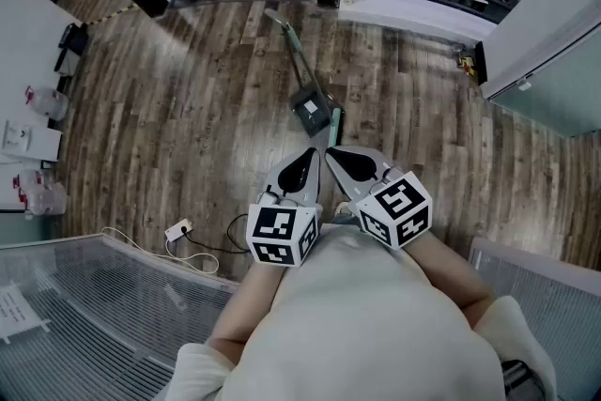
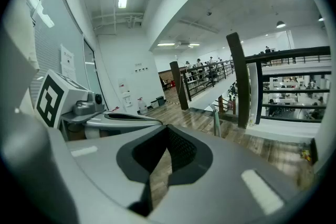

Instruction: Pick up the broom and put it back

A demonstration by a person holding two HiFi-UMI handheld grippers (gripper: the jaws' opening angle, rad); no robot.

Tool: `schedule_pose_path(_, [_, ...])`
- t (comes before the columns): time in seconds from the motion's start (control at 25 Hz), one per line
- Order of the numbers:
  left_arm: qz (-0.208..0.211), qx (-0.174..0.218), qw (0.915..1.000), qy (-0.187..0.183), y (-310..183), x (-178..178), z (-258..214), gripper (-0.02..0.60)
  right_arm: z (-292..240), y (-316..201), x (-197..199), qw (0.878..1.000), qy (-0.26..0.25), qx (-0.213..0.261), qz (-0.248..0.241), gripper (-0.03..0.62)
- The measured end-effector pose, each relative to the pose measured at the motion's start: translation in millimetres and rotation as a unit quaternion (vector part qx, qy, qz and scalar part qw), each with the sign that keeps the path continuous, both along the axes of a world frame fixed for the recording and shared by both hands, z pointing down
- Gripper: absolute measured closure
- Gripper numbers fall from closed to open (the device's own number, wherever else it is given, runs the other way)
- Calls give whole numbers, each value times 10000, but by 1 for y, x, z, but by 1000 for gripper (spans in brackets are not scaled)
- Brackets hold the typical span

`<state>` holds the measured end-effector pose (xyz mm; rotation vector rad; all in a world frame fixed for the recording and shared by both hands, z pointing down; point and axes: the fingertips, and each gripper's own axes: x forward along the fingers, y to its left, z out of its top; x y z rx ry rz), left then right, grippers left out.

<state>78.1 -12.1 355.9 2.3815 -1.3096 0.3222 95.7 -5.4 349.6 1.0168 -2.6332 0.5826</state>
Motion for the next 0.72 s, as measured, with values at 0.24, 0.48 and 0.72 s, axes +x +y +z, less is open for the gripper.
schedule_pose_path(0.24, [-20, -8, 10000, 11, 0, 4, 0, 574, 0, 0, 4, 10000, 11, -7, -24, 588])
schedule_pose_path(0.48, [-65, 18, 10000, 23, -1, 10, -1, 574, -3, -1, 14, 9998, -217, 25, 17, 588])
schedule_pose_path(0.72, [-164, 8, 9998, 86, -1, 18, 2, 574, -1, -3, 28, 9994, -330, 3, 39, 588])
